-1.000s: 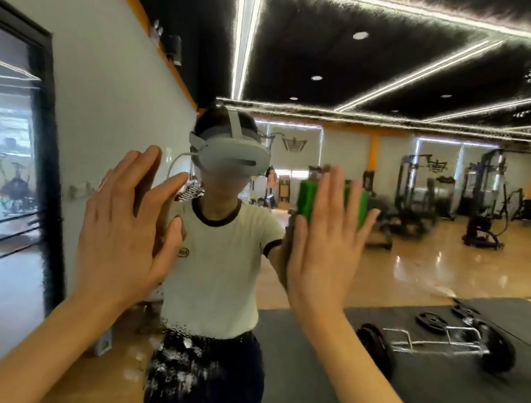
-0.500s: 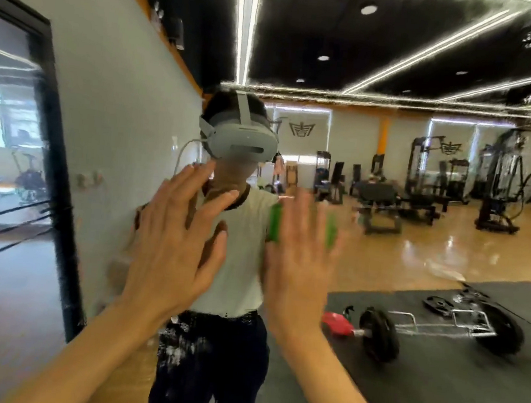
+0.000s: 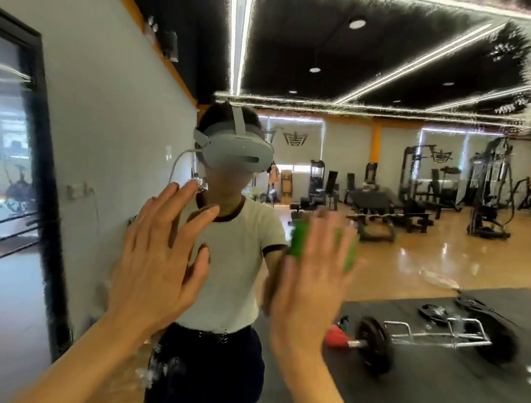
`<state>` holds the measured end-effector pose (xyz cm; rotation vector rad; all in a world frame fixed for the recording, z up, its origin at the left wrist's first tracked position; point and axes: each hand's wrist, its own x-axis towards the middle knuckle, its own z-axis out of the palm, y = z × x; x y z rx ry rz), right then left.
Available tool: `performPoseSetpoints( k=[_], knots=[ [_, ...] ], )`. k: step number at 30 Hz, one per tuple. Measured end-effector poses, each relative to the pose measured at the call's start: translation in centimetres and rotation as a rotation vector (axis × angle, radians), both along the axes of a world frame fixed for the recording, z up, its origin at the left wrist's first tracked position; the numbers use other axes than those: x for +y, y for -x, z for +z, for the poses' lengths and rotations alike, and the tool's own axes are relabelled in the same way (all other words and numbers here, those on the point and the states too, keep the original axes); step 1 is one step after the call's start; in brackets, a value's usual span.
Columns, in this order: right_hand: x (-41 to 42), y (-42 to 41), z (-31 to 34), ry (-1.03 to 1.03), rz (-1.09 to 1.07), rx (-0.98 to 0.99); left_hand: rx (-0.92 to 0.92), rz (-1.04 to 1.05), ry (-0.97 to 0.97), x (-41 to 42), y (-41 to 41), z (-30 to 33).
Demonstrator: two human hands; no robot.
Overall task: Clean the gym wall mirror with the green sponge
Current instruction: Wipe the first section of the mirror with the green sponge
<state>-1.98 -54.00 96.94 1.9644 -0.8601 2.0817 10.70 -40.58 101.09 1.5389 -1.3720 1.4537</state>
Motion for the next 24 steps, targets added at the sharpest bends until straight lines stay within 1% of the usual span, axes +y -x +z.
performPoseSetpoints(
  k=[2,3,4,5,6,8,9,10,11,12,13,15,16,17,18,19,20,22,24],
  knots=[
    [0.8,-0.5,-0.7,0.248,0.052,0.283,-0.006,0.002,0.002,-0.1,0.1,0.0],
    [-0.1,0.3,-0.7,0.338,0.047,0.361,-0.009,0.002,0.006,-0.1,0.1,0.0],
    [-1.3,1.3,-0.6,0.379,0.022,0.381,-0.011,0.004,0.011,-0.1,0.1,0.0],
    [-2.7,2.6,-0.6,0.352,-0.007,0.348,-0.01,0.006,0.015,-0.1,0.2,0.0],
    [-4.1,3.9,-0.7,0.249,-0.021,0.267,-0.01,0.008,0.015,-0.1,0.2,0.0],
    [-6.3,6.3,-0.7,-0.045,0.015,0.02,-0.009,0.012,0.009,-0.1,0.3,0.0],
    [-6.3,6.4,-0.5,-0.15,0.041,-0.094,-0.009,0.012,0.009,-0.1,0.3,0.0],
    [-5.6,5.7,-0.1,-0.208,0.043,-0.161,-0.008,0.014,0.007,-0.1,0.3,0.0],
    [-4.4,4.5,0.5,-0.203,0.021,-0.154,-0.008,0.019,0.005,-0.1,0.2,0.0],
    [-2.8,2.9,1.1,-0.129,-0.004,-0.095,-0.007,0.025,0.005,-0.1,0.2,0.0],
    [-1.1,1.2,1.6,-0.011,-0.013,0.0,-0.008,0.03,0.006,-0.2,0.2,0.0],
    [1.3,-1.2,2.0,0.217,0.007,0.23,-0.012,0.038,0.006,-0.2,0.2,0.0],
    [1.4,-1.2,2.3,0.298,0.011,0.304,-0.014,0.038,0.004,-0.2,0.3,0.0],
    [0.6,-0.6,2.6,0.342,-0.006,0.336,-0.016,0.034,0.005,-0.1,0.3,0.1],
    [-0.8,0.4,2.8,0.341,-0.039,0.327,-0.017,0.029,0.008,-0.1,0.3,0.1],
    [-2.4,1.7,2.7,0.294,-0.069,0.281,-0.018,0.025,0.01,-0.2,0.3,0.1],
    [-4.0,3.2,2.4,0.203,-0.078,0.195,-0.019,0.024,0.01,-0.2,0.3,0.1],
    [-6.6,6.0,1.9,-0.023,-0.007,-0.023,-0.019,0.022,0.01,-0.1,0.3,0.1],
    [-6.5,6.3,2.3,-0.175,0.039,-0.185,-0.022,0.023,0.012,-0.1,0.3,0.1]
  ],
)
